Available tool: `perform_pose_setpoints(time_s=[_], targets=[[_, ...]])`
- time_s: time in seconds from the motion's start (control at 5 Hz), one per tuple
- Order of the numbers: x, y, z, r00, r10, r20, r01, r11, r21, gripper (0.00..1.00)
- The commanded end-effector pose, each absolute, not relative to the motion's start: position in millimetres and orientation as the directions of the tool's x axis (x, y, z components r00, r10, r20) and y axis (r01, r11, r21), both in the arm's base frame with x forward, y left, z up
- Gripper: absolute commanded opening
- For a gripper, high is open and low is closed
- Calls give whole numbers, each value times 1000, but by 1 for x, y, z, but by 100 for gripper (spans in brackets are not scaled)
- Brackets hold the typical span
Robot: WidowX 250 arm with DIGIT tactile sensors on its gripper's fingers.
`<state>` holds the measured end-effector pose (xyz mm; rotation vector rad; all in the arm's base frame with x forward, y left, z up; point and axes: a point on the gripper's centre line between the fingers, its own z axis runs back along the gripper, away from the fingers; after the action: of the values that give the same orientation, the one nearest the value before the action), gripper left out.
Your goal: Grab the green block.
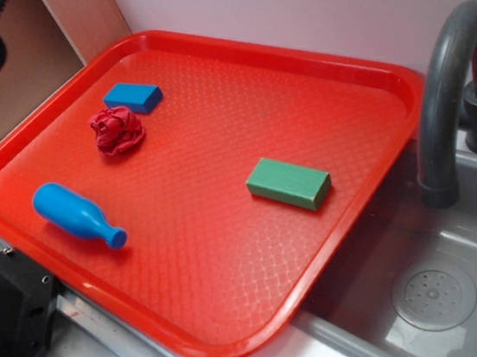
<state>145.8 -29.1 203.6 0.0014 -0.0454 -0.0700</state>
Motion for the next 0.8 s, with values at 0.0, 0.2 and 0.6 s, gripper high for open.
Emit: perform_pose_setpoints(time_s=[0.0,0.2,0.6], targets=[[187,-60,168,923,-384,34,380,922,75,100],[197,-71,158,831,-549,93,543,836,77,100],[224,-87,129,516,-845,139,844,529,90,100]])
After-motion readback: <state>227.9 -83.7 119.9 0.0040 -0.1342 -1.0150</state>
